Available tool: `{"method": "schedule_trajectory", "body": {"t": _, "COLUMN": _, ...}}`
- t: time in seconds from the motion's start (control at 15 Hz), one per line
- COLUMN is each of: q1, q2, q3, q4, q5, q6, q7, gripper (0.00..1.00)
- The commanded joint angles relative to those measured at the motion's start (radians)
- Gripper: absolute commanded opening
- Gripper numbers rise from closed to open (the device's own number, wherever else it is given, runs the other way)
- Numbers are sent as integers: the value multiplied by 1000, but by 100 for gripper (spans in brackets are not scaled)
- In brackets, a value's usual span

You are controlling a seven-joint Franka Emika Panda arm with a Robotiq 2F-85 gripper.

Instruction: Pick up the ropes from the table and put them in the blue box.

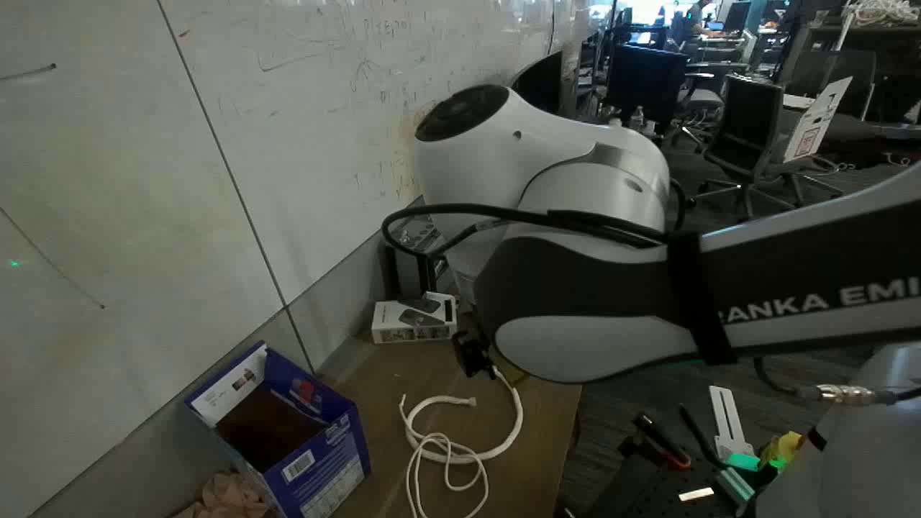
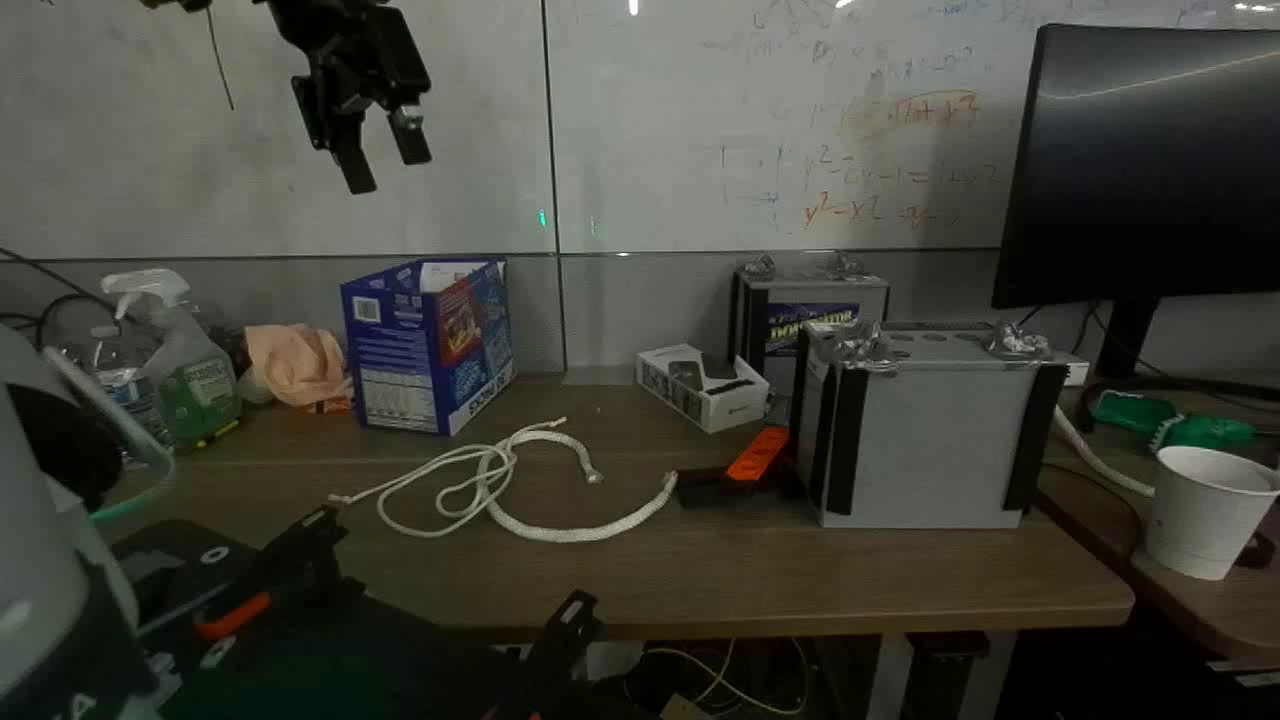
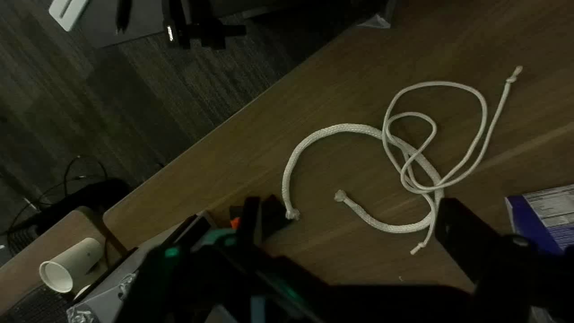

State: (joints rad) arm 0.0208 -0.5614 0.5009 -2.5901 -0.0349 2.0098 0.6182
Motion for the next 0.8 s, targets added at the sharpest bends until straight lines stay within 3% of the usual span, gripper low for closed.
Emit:
{"method": "schedule_trajectory", "body": {"t": 0.0, "q1": 45, "q2": 12, "q3": -42, "q4": 3, "q5": -27, "q6": -2, "q7": 23, "gripper": 100}}
{"method": "schedule_trajectory", "body": {"t": 0.33, "q1": 44, "q2": 9, "q3": -41, "q4": 5, "q5": -27, "q6": -2, "q7": 23, "gripper": 100}}
{"method": "schedule_trajectory", "body": {"t": 0.73, "q1": 82, "q2": 91, "q3": -92, "q4": -21, "q5": -125, "q6": 107, "q7": -121, "gripper": 100}}
